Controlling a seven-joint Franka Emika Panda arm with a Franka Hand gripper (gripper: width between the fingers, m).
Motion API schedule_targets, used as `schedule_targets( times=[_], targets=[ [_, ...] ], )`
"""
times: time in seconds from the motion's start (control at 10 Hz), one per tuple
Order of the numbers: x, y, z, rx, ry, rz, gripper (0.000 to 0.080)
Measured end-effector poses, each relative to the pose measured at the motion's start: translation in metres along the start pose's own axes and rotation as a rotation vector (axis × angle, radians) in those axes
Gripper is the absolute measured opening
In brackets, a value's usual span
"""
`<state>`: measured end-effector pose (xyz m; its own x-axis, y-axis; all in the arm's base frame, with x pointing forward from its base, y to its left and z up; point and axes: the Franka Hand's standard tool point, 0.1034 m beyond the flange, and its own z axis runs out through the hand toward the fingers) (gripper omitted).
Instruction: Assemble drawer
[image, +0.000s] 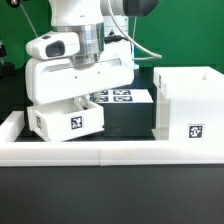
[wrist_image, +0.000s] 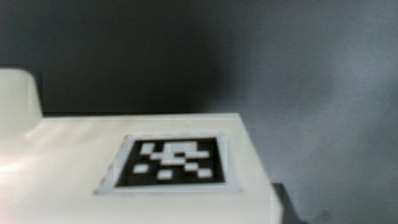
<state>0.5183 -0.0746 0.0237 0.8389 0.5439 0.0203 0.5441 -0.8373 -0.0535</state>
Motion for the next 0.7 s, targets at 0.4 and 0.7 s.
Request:
schedule_targets(
  times=[0.4, 0.7],
  targets=[
    [-0.0019, 0.0013, 0.0004, -0.008, -0.014, -0.266, 0.0042],
    [-0.0042, 0.0032, 0.0006, -0.010, -0.022, -0.437, 0.0042]
  ],
)
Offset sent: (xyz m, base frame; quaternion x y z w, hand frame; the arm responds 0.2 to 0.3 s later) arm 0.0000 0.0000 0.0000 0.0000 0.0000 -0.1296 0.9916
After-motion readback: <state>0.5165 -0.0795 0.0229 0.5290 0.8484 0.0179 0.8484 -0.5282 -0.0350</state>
